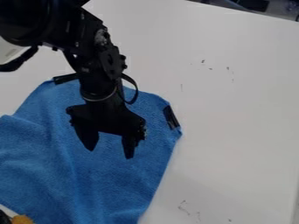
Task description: Fold the cloth from the top right side to the bottom left side
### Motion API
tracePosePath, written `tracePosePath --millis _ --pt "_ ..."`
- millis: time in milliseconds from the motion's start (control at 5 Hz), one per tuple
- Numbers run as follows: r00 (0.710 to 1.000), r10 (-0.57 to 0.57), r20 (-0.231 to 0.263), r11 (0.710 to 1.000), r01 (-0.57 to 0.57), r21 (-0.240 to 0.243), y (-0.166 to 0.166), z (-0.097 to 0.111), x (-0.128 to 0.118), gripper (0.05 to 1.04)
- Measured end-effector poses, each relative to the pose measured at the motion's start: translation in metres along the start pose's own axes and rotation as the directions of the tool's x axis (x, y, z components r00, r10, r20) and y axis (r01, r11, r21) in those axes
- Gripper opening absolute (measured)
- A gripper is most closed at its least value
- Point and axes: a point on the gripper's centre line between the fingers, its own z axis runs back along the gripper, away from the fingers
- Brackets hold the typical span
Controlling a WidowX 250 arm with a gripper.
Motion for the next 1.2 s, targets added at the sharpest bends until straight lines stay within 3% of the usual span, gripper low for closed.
tracePosePath --millis 200,400,800,1200 --pt "1.000 0.005 -0.017 1.000 -0.005 0.004 0.001 -0.004 -0.003 1.001" --pt "1.000 -0.010 0.029 1.000 0.009 0.026 -0.005 -0.003 0.003 1.001" --pt "0.997 -0.042 0.070 0.999 0.041 0.010 -0.030 -0.015 0.043 1.001" --pt "0.996 -0.085 0.016 0.996 0.085 -0.033 -0.070 -0.040 0.085 1.001"
